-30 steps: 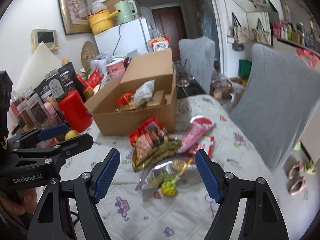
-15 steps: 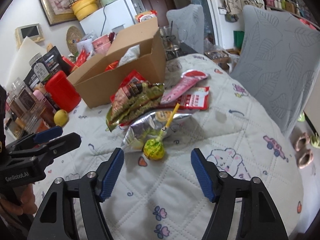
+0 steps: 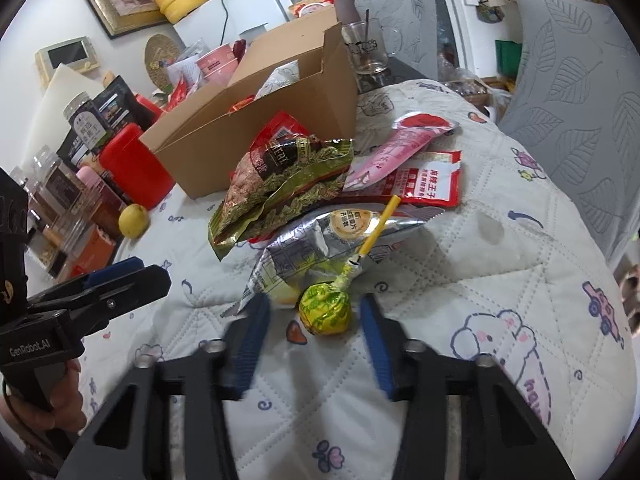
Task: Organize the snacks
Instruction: 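Grasp the green lollipop stick with the right tool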
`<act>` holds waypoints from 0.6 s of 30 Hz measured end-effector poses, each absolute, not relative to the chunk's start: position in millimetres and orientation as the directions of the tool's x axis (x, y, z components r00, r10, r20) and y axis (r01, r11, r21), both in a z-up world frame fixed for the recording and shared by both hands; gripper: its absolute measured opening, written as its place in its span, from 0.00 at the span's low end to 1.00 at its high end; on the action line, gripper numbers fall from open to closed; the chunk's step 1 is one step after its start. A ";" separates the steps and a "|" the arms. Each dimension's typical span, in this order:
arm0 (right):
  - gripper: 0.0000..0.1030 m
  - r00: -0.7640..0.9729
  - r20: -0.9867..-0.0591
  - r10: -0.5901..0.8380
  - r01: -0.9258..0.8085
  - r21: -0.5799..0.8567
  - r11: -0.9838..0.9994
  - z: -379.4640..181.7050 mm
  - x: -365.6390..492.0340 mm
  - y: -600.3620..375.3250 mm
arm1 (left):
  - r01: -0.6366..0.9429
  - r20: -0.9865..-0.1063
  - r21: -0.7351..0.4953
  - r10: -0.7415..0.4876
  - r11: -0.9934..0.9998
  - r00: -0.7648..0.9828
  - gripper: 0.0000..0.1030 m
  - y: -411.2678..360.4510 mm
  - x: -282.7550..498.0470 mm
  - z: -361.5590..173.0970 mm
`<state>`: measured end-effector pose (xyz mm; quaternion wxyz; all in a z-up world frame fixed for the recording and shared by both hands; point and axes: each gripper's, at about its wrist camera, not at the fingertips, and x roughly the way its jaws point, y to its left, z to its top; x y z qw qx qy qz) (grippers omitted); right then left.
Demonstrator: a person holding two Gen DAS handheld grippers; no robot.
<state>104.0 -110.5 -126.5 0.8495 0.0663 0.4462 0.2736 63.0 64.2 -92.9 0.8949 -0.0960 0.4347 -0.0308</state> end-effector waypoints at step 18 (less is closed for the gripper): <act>0.24 0.503 -0.698 0.510 -0.351 0.375 0.858 -111.6 114.9 -162.6 | 0.185 -0.787 -0.260 -0.319 0.948 0.528 0.81 7.8 117.9 -112.1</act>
